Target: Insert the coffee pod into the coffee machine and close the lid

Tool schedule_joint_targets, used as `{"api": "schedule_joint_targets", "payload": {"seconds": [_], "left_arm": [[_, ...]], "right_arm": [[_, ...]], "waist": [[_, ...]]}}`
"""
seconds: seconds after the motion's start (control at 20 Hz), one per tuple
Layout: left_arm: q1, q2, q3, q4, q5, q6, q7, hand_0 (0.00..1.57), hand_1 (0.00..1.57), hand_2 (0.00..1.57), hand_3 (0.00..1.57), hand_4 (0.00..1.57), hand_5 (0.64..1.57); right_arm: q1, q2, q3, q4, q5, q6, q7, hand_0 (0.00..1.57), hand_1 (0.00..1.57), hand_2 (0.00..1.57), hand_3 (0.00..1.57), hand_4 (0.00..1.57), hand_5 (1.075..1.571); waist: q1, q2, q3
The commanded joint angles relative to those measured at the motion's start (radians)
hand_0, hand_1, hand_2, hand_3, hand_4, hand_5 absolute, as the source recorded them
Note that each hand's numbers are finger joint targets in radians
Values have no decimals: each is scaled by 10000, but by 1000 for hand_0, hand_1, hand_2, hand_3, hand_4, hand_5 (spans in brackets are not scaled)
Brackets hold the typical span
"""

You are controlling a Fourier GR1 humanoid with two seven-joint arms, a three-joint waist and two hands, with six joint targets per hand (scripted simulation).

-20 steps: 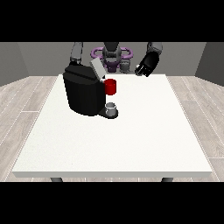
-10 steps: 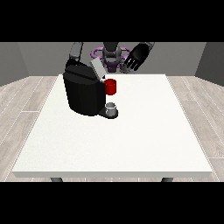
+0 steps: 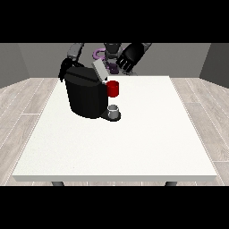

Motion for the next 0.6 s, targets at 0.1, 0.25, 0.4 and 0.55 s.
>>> {"api": "schedule_joint_targets", "payload": {"seconds": [0.1, 0.25, 0.4, 0.55], "left_arm": [[-1154, 404, 361, 279, 63, -109, 290, 1222, 1222, 1288, 1238, 475, 1571], [-1054, 279, 155, 186, -66, 11, 2, 1265, 1265, 1303, 1256, 465, 1571], [-1336, 543, 291, 466, -99, 46, -42, 1223, 1223, 1288, 1245, 491, 1571], [-1422, 876, 376, 746, -114, -75, -276, 1188, 1188, 1266, 1227, 471, 1571]], "right_arm": [[-1102, -641, -606, -247, -470, 527, 604, 0, 0, 0, 0, 178, 1571], [-795, -456, -809, 9, -362, -30, -297, 0, 0, 0, 0, 0, 1571], [-738, -437, -510, -163, -215, 128, -119, 0, 0, 0, 0, 60, 1571], [-723, -510, -469, -393, -238, 253, -79, 0, 0, 0, 0, 100, 1571]], "waist": [[-327, 757, 0], [-78, 1121, 3], [-386, 1367, 1], [-572, 1549, 0]]}}
